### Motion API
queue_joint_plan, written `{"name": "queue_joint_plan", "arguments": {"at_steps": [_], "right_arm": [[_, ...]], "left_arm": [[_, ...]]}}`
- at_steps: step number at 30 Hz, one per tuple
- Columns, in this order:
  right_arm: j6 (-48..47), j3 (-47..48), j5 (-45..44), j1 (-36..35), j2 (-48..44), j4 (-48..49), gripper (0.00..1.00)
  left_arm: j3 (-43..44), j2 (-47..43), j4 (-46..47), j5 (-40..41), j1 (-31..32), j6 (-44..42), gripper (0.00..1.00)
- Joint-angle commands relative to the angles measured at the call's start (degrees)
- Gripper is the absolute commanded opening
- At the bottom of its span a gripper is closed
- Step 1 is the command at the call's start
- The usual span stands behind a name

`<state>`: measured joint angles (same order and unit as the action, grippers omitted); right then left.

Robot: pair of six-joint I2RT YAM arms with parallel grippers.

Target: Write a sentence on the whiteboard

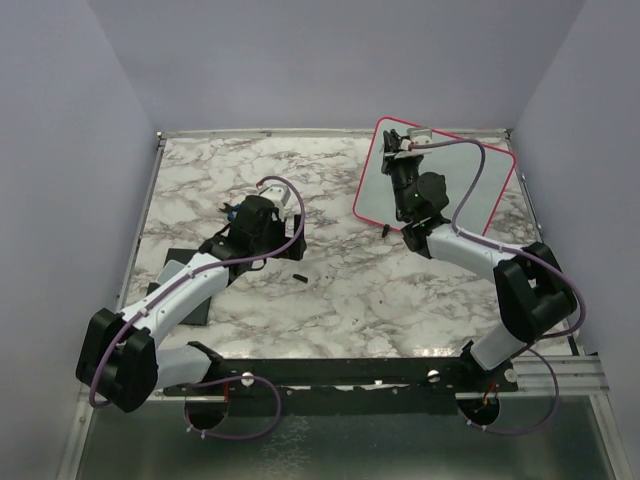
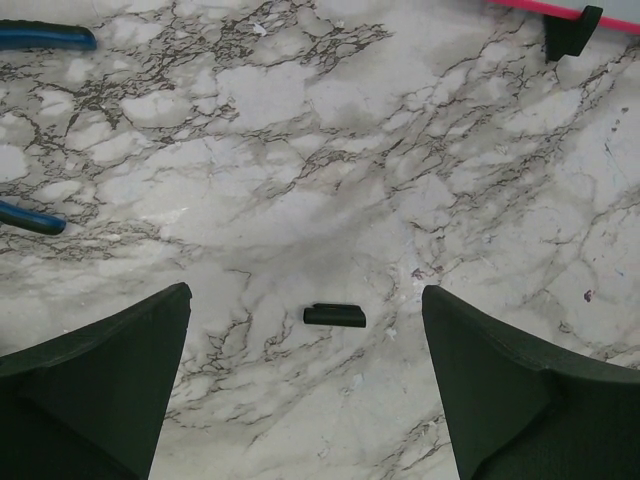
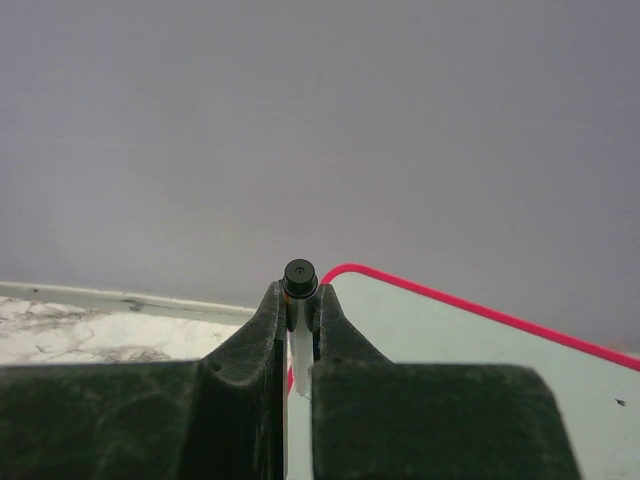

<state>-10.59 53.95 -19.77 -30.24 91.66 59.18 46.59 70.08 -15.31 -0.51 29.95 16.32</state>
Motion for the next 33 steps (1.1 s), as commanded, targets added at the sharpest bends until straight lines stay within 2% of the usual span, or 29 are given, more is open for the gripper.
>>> {"name": "queue_joint_plan", "arguments": {"at_steps": [1,33], "right_arm": [[-0.9,2.6,-1.6,1.0,2.3,2.7,0.01],[-1.1,8.2,-3.6,3.4,9.8,2.5,0.01]], "left_arm": [[-0.4,-2.0,0.9,1.1,-0.3,-0.7,0.99],[-0.8,-4.1,1.1,0.5,-0.3,-0.8,0.99]]}}
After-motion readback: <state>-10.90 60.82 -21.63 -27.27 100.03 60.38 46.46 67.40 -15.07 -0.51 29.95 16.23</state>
